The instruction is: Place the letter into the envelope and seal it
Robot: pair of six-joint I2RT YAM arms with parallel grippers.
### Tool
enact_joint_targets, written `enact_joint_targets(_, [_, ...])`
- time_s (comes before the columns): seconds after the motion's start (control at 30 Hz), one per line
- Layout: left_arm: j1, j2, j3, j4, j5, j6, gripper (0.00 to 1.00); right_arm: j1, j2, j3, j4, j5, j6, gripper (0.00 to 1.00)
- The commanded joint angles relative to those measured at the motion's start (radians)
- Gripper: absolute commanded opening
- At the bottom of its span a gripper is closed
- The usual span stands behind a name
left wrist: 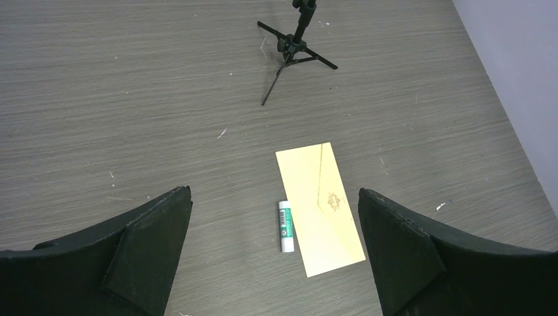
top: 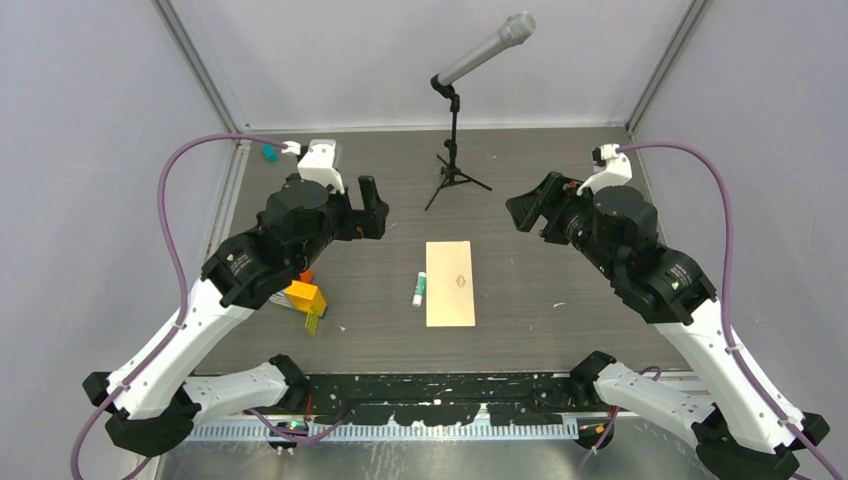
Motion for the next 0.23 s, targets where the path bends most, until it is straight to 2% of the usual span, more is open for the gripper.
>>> enact_joint_targets(0.0, [0.004, -0.003, 0.018, 0.011, -0.006, 0.022, 1.0, -0.005, -0.019, 0.001, 0.042, 0.011, -0.005, 0.81])
enact_joint_targets(0.2, [0.004, 0.004, 0.021, 0.007, 0.002, 0.023, 1.0, -0.004, -0.02, -0.005, 0.05, 0.004, -0.002, 0.82])
